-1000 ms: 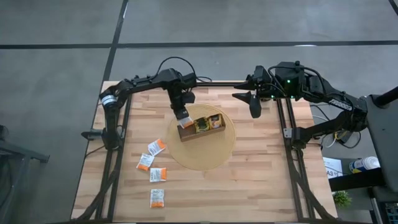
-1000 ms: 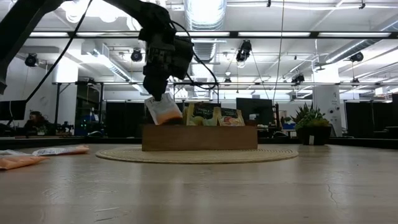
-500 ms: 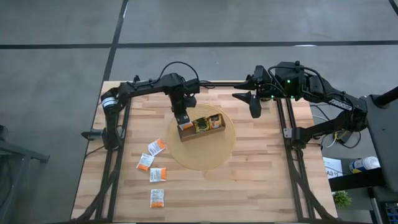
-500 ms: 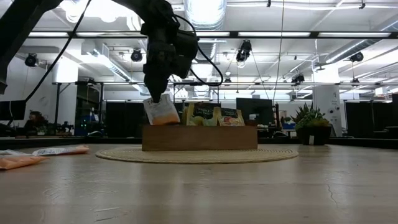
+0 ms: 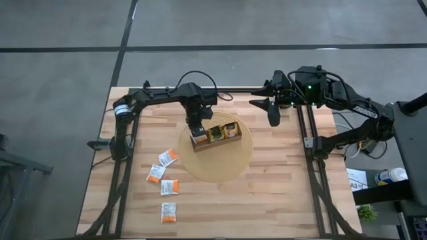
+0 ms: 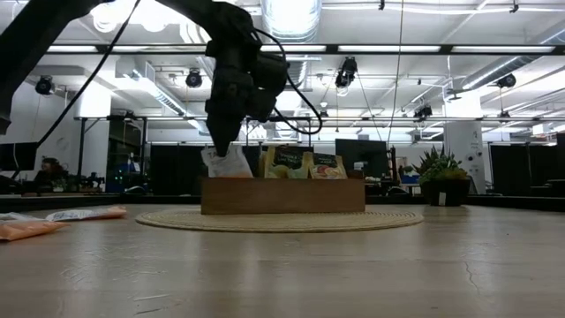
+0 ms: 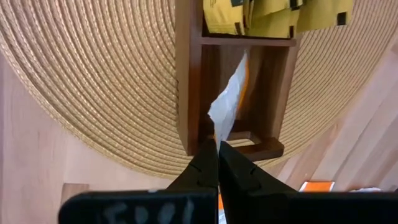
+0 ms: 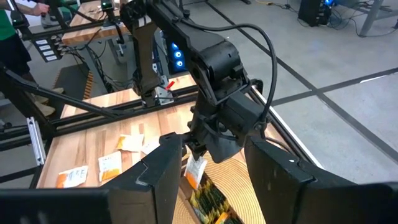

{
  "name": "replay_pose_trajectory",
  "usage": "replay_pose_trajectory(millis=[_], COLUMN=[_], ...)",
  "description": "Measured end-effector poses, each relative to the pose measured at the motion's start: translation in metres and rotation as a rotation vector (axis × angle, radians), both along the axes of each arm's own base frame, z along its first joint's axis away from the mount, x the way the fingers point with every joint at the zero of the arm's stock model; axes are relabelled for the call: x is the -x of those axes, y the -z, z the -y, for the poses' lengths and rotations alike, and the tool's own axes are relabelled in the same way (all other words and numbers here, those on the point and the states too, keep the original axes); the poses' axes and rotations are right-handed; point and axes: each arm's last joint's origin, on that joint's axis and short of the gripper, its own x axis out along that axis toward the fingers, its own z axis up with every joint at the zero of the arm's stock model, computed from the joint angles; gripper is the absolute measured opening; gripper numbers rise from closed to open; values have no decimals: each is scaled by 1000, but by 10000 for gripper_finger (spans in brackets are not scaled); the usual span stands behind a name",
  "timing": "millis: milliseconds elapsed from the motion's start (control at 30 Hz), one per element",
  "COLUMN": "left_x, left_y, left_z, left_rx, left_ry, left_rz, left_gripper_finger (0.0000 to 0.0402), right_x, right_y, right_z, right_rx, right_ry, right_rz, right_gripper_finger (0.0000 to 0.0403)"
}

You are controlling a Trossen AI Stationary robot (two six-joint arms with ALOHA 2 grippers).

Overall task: Pick & Place Tea
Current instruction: Put the white tea bag into the left section of the wooden organizer

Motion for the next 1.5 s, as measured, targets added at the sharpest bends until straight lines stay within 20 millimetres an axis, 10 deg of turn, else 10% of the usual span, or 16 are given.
replay_pose_trajectory(millis=[833,1500], left_x=[7,73], left_y=[-29,-83], left_z=[2,67], left_rx=[-8,-115], left_ry=[-3,-251], left_rz=[-41,205], left_gripper_finger=[133,133], right_x=[-1,-8], right_y=[4,27], right_z=[0,1], right_rx=[-2,-14], right_ry=[0,-3], right_rz=[-12,-84], right_gripper_finger=[171,171])
